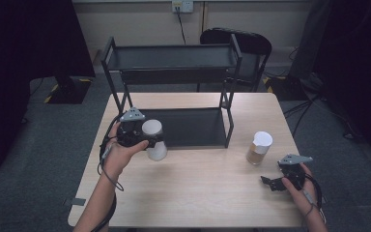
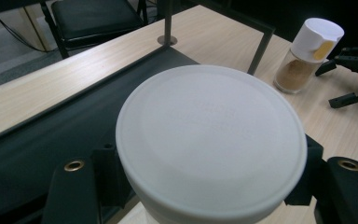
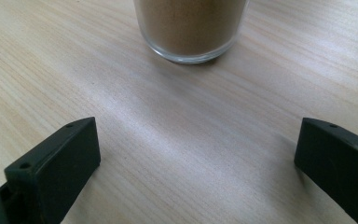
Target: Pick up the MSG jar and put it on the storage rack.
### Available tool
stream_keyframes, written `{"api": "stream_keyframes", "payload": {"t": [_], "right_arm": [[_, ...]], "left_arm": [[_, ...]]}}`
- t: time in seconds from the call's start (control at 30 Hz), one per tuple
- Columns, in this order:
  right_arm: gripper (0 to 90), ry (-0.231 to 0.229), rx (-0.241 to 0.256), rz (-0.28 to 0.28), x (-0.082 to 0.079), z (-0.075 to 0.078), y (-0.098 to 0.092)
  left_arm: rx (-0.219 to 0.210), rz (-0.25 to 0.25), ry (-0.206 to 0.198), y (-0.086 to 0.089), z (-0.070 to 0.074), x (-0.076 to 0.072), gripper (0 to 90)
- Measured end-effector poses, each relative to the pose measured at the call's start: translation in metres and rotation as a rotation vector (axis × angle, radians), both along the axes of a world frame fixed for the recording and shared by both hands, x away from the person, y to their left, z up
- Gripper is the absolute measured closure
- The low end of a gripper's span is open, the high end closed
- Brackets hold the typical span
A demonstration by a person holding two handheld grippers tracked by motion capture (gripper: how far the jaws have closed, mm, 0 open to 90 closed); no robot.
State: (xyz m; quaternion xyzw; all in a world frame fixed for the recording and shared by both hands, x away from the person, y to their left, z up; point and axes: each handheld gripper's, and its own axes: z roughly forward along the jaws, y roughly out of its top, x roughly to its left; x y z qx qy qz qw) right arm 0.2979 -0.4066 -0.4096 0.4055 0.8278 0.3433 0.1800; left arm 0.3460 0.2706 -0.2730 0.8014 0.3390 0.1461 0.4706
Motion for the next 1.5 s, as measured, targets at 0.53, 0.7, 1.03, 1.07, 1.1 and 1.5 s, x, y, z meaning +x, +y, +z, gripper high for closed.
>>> {"api": "stream_keyframes", "payload": {"t": [0.53,0.7,1.03,1.07,1.1,1.5], "right_arm": [[0.0,0.0,0.0,-0.009,-0.001,0.0,0.001],[0.0,0.0,0.0,-0.01,-0.001,0.0,0.001],[0.0,0.0,0.0,-0.014,-0.002,0.0,0.002],[0.0,0.0,0.0,-0.015,-0.002,0.0,0.002],[0.0,0.0,0.0,-0.015,-0.002,0.0,0.002],[0.0,-0.001,0.001,-0.016,-0.002,0.0,0.002]], "left_arm": [[-0.005,0.005,0.003,-0.003,0.033,0.021,34.3],[-0.007,0.008,-0.002,-0.004,0.046,0.025,34.3],[0.008,0.001,-0.009,-0.008,0.073,0.03,34.3],[0.007,0.002,-0.009,-0.008,0.075,0.03,34.3],[0.004,0.005,-0.008,-0.008,0.077,0.031,34.3],[0.003,-0.006,-0.012,-0.009,0.103,0.037,34.3]]}}
